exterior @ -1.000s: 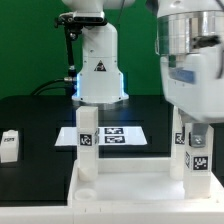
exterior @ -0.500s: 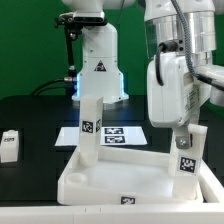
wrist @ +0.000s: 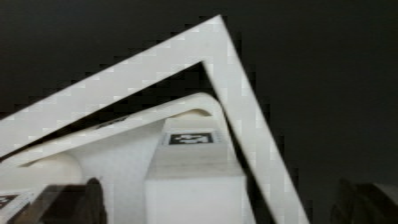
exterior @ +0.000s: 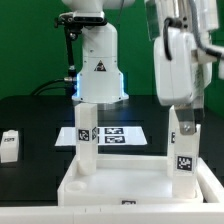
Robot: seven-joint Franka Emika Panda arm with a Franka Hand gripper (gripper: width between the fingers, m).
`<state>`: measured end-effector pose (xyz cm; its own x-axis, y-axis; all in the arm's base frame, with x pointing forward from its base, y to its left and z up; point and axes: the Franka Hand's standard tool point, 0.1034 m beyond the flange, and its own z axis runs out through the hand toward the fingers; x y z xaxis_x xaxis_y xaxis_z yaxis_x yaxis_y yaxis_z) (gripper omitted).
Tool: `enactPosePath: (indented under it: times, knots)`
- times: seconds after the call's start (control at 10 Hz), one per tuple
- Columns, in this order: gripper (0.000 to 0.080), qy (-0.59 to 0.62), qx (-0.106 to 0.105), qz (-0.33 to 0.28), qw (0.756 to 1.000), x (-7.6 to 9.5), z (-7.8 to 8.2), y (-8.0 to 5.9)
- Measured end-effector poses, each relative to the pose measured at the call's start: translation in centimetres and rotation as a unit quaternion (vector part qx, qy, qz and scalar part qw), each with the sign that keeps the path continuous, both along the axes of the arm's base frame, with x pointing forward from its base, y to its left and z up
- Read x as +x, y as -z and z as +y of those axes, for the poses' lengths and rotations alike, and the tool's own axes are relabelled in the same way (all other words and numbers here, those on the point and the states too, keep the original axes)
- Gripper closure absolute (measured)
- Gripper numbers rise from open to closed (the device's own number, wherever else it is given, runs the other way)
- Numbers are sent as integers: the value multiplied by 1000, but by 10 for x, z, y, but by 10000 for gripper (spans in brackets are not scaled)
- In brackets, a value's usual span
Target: Assemble desk
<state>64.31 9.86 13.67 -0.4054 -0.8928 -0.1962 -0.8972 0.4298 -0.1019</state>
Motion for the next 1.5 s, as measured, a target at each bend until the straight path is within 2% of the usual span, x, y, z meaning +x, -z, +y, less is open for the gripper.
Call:
enactPosePath:
  times: [0.2,0.9,1.0,1.1,1.2,1.3,1.5]
  knots:
    - [151,0,-3,6,1000,-2,-1,8]
    - [151,-28,-8,2,1000,-2,-2,8]
    - [151,-46,-3,-11,999,-4,-5,-6]
    - [151,-77,1,-27,997,-13,-12,-24]
    - [151,-128,-4,-36,991,-22,-16,-32]
    - [151,-156,-12,-36,987,-22,-16,-26]
    - [151,-167,-15,-37,985,-21,-15,-24]
